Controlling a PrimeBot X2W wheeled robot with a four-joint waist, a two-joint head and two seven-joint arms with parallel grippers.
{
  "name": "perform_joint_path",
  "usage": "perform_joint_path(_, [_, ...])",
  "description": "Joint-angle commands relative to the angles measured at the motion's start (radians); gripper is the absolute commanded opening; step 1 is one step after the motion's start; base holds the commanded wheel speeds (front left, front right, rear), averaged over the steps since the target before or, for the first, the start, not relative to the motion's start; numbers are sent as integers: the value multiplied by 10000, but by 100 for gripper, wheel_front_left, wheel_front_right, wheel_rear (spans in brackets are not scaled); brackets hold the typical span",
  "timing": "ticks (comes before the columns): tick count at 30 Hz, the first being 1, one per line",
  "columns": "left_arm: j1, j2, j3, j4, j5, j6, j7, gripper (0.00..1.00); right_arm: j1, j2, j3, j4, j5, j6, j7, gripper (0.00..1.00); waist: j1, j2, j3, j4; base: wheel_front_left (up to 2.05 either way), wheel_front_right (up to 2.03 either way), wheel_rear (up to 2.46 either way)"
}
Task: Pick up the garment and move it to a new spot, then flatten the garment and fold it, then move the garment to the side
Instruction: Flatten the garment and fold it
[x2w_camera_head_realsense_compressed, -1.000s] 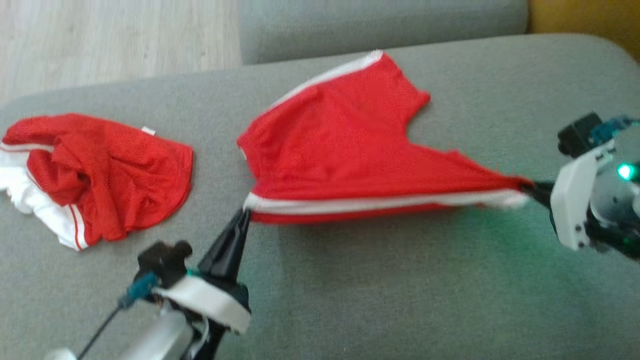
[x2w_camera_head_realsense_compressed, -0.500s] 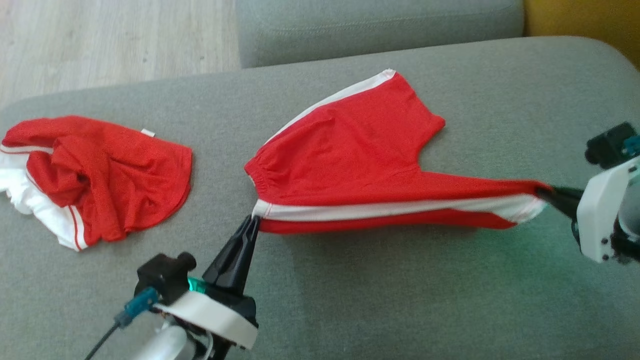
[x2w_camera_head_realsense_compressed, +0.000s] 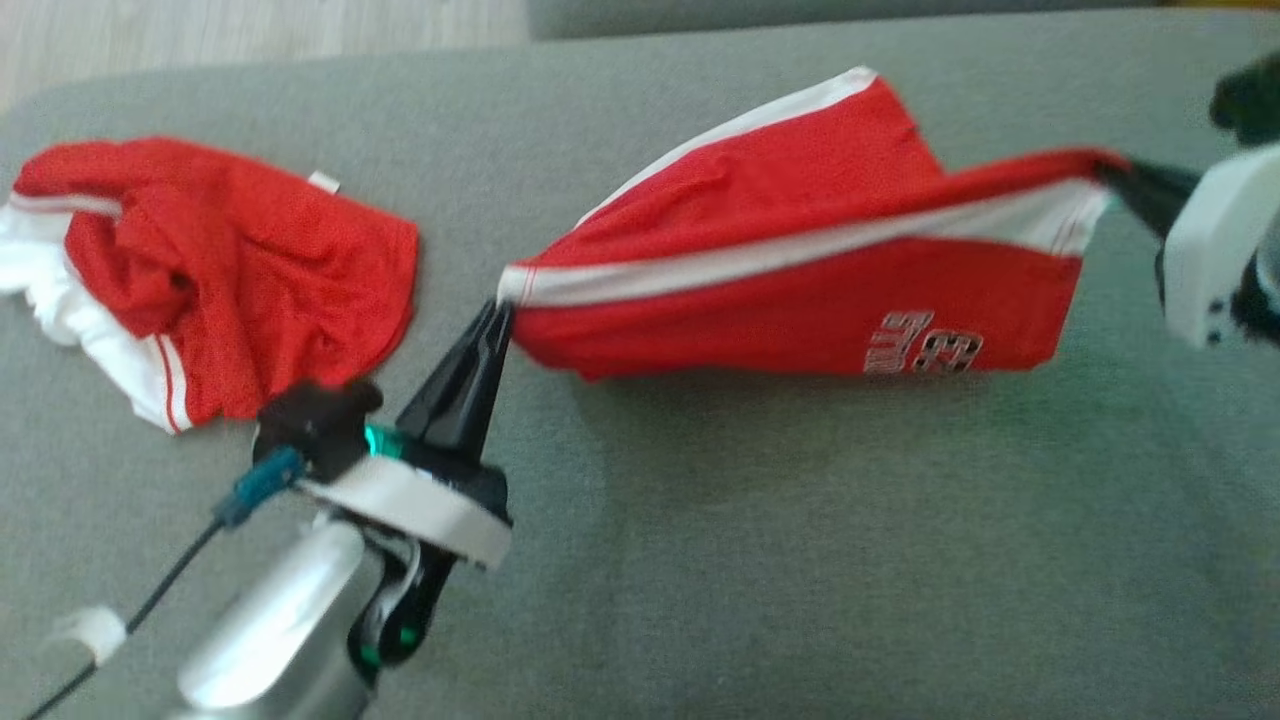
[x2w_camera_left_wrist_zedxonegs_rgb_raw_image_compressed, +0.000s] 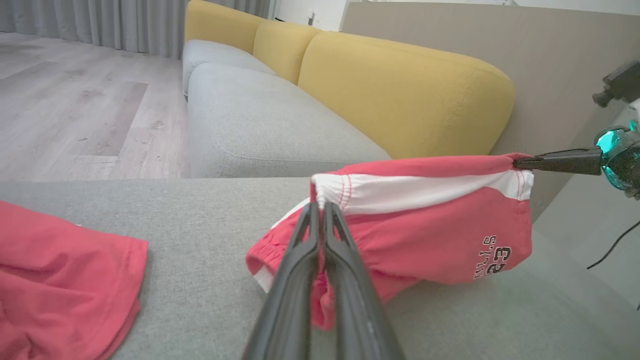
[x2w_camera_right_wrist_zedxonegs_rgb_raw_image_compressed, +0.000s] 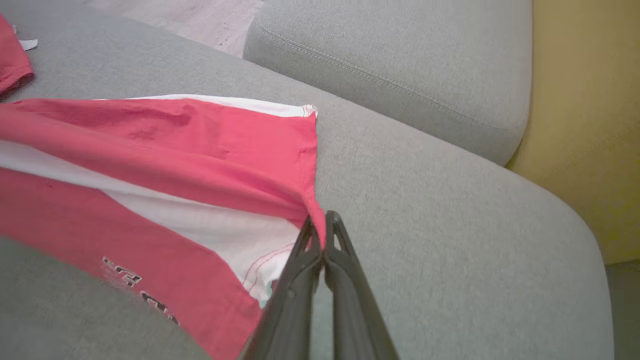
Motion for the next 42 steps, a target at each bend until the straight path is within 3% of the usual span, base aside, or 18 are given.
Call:
perform_joint_path(1, [-672, 144, 464, -138, 126, -52, 1, 0, -361, -141, -101, -100, -142, -9, 44, 0, -2, -1, 419, 344, 0, 0, 0])
perform_joint_path(16, [-3627, -1183, -66, 2368, 574, -1093, 33, 0, -3652, 334, 1108, 2104, -1114, -9, 74, 0, -2, -1, 2450, 1497, 0, 0, 0])
perform_joint_path(28, [-4546, -1809, -264, 3773, 614, -1451, -434, 0, -4845, 625, 1918, 3733, -1142, -9, -744, 0, -2, -1, 2963, 1778, 0, 0, 0])
perform_joint_path(29, [-4598, -1839, -291, 3858, 600, -1476, -431, 0, -4920, 666, 1926, 3848, -1175, -9, -902, 71, -2, -1, 2986, 1780, 0, 0, 0])
perform_joint_path(30, [-4652, -1859, -310, 3936, 601, -1493, -444, 41, -4980, 714, 1914, 4015, -1208, -9, -1023, 100, -2, -1, 3002, 1779, 0, 0, 0])
perform_joint_path(31, [-4701, -1874, -322, 4012, 614, -1504, -468, 100, -5047, 756, 1951, 4146, -1320, -9, -1181, 100, -2, -1, 3008, 1774, 0, 0, 0])
perform_joint_path(37, [-4706, -1874, -177, 4414, 607, -1471, -712, 100, -5025, 1242, 1807, 5019, -1534, -9, -2472, 100, -2, -1, 2688, 1605, 0, 0, 0])
perform_joint_path(42, [-4513, -1671, 374, 4362, 594, -1216, -929, 100, -4795, 1682, 1255, 5489, -1469, -9, -4313, 100, -2, -1, 2102, 1359, 0, 0, 0])
